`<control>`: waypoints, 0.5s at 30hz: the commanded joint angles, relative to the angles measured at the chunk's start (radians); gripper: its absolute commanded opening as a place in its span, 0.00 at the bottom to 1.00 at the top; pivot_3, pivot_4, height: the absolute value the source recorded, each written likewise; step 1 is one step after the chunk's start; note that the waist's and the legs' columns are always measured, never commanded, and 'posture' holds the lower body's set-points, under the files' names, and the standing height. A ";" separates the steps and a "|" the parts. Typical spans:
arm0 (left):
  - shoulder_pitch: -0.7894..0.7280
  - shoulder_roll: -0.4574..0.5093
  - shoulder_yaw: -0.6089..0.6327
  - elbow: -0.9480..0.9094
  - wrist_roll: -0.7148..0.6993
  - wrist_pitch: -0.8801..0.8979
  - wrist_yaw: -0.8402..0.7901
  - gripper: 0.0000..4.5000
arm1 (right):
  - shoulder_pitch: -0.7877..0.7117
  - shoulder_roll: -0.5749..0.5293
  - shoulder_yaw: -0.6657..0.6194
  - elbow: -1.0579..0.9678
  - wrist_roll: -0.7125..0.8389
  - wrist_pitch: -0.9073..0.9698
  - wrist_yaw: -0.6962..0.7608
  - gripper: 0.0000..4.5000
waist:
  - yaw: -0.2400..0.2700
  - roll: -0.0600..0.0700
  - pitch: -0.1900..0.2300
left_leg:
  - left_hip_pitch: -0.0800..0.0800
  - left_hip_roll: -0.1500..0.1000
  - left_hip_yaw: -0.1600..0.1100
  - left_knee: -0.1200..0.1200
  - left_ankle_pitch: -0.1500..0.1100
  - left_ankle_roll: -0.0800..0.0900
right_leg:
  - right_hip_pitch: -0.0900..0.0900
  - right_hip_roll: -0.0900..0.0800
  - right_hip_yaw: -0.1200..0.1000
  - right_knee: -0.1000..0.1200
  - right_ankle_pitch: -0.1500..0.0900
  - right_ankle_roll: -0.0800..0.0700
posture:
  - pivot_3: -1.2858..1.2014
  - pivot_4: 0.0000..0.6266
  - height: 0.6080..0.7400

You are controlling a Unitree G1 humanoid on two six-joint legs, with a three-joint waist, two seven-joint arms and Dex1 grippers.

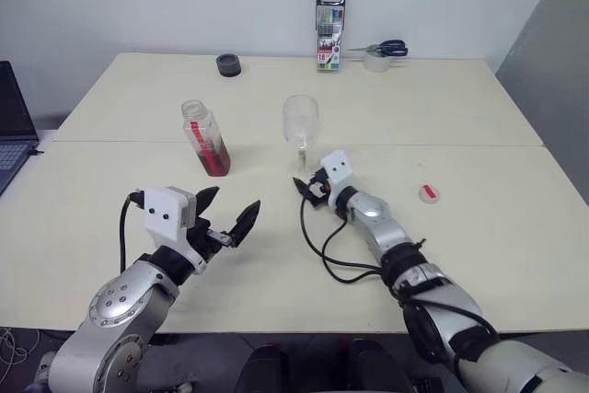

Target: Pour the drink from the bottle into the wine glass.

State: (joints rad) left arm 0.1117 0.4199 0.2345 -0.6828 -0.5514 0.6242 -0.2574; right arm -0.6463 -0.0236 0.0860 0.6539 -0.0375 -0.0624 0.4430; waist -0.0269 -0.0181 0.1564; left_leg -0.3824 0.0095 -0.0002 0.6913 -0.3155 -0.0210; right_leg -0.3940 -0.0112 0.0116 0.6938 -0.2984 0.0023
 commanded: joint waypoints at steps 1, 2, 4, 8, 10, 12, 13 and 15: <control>-0.026 -0.040 -0.006 0.067 0.078 -0.079 0.043 1.00 | 0.127 -0.075 0.030 -0.457 0.077 0.217 0.106 0.99 | 0.001 0.001 0.000 | -0.001 0.000 0.000 0.000 0.000 0.000 | 0.000 0.000 0.000 -0.001 0.000 0.000 | 0.52 0.24 1.00; -0.025 -0.051 -0.011 0.087 0.099 -0.099 0.048 1.00 | 0.165 -0.102 0.039 -0.567 0.092 0.285 0.127 0.99 | -0.001 0.001 0.000 | -0.001 0.000 0.000 -0.001 0.000 0.000 | 0.000 0.000 0.000 -0.001 0.000 0.000 | 0.52 0.24 1.00; -0.034 -0.075 -0.016 0.124 0.137 -0.133 0.069 1.00 | 0.235 -0.175 0.045 -0.807 0.149 0.441 0.170 0.99 | -0.005 0.001 0.001 | 0.000 0.000 0.000 -0.003 0.000 0.000 | -0.001 0.000 0.000 -0.001 0.000 0.000 | 0.52 0.24 1.00; -0.099 -0.109 -0.003 0.202 0.190 -0.173 0.117 1.00 | 0.293 -0.326 0.007 -1.150 0.296 0.706 0.242 0.99 | -0.002 0.000 0.001 | 0.002 0.000 -0.001 -0.009 0.000 0.000 | -0.001 0.000 0.000 -0.003 0.000 0.000 | 0.52 0.24 1.00; -0.148 -0.120 0.012 0.257 0.208 -0.185 0.142 1.00 | 0.272 -0.380 -0.049 -1.262 0.417 0.807 0.272 0.99 | -0.001 -0.001 0.001 | 0.002 0.000 -0.001 -0.010 0.000 0.000 | -0.001 0.000 -0.001 -0.004 0.000 0.000 | 0.52 0.24 1.00; -0.176 -0.116 0.017 0.296 0.223 -0.193 0.146 1.00 | 0.250 -0.427 -0.057 -1.316 0.463 0.828 0.299 0.99 | -0.003 -0.001 0.001 | 0.002 0.000 -0.002 -0.010 0.000 0.000 | 0.000 0.001 -0.002 -0.004 0.000 0.000 | 0.52 0.24 1.00; -0.186 -0.115 0.018 0.314 0.228 -0.194 0.146 1.00 | 0.235 -0.432 -0.070 -1.331 0.492 0.853 0.291 0.99 | -0.003 -0.001 0.001 | 0.002 0.000 -0.001 -0.010 0.000 0.000 | 0.000 0.001 -0.001 -0.005 0.000 0.000 | 0.52 0.24 1.00; -0.212 -0.113 0.021 0.356 0.234 -0.206 0.140 1.00 | 0.197 -0.416 -0.100 -1.348 0.557 0.908 0.250 0.99 | -0.003 -0.002 0.001 | 0.002 0.000 -0.001 -0.010 0.000 0.000 | 0.000 0.001 -0.002 -0.006 0.000 0.000 | 0.52 0.24 1.00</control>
State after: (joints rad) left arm -0.0848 0.3024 0.2401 -0.3354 -0.3305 0.4463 -0.1192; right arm -0.4222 -0.4474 0.0202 -0.6461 0.4605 0.8111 0.7137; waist -0.0300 -0.0198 0.1572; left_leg -0.3809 0.0094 -0.0017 0.6808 -0.3156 -0.0205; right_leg -0.3942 -0.0105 0.0099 0.6876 -0.2983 0.0024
